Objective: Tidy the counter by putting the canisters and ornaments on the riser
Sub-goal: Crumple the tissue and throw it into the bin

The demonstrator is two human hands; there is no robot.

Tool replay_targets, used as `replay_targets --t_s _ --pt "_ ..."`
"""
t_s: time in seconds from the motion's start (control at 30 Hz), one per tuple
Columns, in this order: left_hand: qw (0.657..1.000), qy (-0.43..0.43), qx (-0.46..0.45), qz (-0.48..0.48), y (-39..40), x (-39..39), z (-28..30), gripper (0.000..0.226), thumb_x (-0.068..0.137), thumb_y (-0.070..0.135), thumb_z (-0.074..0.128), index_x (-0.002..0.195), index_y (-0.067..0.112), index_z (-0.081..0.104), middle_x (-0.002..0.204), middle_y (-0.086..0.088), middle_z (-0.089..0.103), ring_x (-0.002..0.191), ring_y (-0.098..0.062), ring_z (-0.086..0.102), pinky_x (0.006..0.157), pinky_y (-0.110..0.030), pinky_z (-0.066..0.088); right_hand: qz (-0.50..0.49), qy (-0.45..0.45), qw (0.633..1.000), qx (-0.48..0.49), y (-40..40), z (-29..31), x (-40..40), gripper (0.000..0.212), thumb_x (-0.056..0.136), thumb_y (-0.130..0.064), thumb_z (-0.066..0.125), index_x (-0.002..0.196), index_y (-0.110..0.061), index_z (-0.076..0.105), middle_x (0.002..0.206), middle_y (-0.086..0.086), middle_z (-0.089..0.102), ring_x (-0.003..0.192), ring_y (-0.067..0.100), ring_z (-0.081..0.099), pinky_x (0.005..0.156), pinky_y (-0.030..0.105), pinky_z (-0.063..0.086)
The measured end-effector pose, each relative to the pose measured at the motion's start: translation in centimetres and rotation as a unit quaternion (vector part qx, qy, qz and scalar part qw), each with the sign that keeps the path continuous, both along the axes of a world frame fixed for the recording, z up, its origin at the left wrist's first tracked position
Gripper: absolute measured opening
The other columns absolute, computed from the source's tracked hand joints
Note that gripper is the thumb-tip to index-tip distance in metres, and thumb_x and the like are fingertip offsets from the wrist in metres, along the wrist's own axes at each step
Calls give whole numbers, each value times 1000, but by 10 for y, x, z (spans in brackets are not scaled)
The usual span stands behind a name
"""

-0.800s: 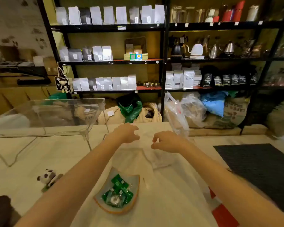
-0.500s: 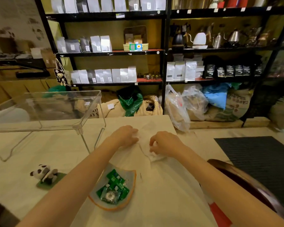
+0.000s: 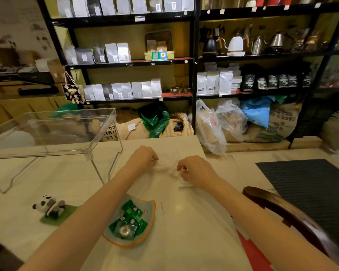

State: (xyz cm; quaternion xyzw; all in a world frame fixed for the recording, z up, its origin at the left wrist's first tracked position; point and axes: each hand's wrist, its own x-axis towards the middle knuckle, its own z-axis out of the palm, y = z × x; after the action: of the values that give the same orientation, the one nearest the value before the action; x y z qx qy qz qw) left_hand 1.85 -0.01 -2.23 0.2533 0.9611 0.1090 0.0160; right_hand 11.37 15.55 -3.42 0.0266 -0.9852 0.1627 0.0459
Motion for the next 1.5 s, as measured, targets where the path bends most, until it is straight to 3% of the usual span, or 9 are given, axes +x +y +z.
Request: replay_targets --t_s 0.27,0.6,0.7,0.83,1.0,1.1,1.23,1.4,1.5 --pt "993 61 103 21 -11 33 38 22 83 6 54 101 6 68 110 -14 68 100 -26 60 93 -30 44 7 83 992 -100 3 19 14 25 84 -5 49 100 -12 67 104 10 65 90 24 58 75 31 45" --pt "977 128 170 3 -39 123 80 17 78 3 59 91 5 70 106 -16 63 98 -28 55 90 -37 46 -14 191 967 -167 -21 50 69 17 83 -6 54 91 -11 68 93 8 63 74 13 48 69 25 37" --pt "977 133 165 -28 -56 155 87 15 77 4 62 89 6 70 104 -15 64 96 -27 57 91 -38 46 -18 193 968 -159 -38 53 94 16 83 -7 55 90 -12 68 94 8 63 76 14 50 70 27 41" --pt "972 137 170 -85 -85 200 89 14 75 2 62 86 5 71 99 -13 68 90 -23 59 84 -28 46 -29 195 969 -149 -66 53 138 15 82 -6 56 90 -10 68 94 11 64 77 14 51 71 28 44" --pt "968 138 154 -139 -126 264 75 15 74 2 63 84 8 72 99 -10 69 87 -20 62 79 -20 45 -35 191 969 -154 -110 41 210 13 79 -6 60 88 -11 68 87 5 63 73 13 52 65 18 37" --pt "966 138 139 -172 -150 308 60 15 76 7 63 87 10 71 101 -7 69 90 -19 62 84 -26 47 -48 195 967 -158 -138 29 258 10 77 -8 62 82 -11 69 80 -1 60 72 15 55 66 22 39" --pt "957 121 144 -221 -182 366 43 18 75 6 62 91 9 71 103 -9 68 93 -21 61 80 -18 37 -64 198 961 -181 -175 13 318 6 73 -11 64 74 -10 69 74 3 66 69 18 59 64 26 41" --pt "951 72 143 -265 -220 422 14 20 73 8 64 91 11 71 100 -8 68 88 -20 62 73 -13 36 -50 140 963 -223 -208 -12 382 20 70 -4 64 67 -23 69 63 -10 62 60 -1 55 54 5 37" --pt "951 18 146 -273 -235 443 -17 19 74 10 65 92 13 71 99 -6 68 87 -17 63 79 -22 46 -61 84 964 -246 -220 -40 409 17 69 -4 64 69 -20 69 62 -10 63 60 -5 55 53 8 39"
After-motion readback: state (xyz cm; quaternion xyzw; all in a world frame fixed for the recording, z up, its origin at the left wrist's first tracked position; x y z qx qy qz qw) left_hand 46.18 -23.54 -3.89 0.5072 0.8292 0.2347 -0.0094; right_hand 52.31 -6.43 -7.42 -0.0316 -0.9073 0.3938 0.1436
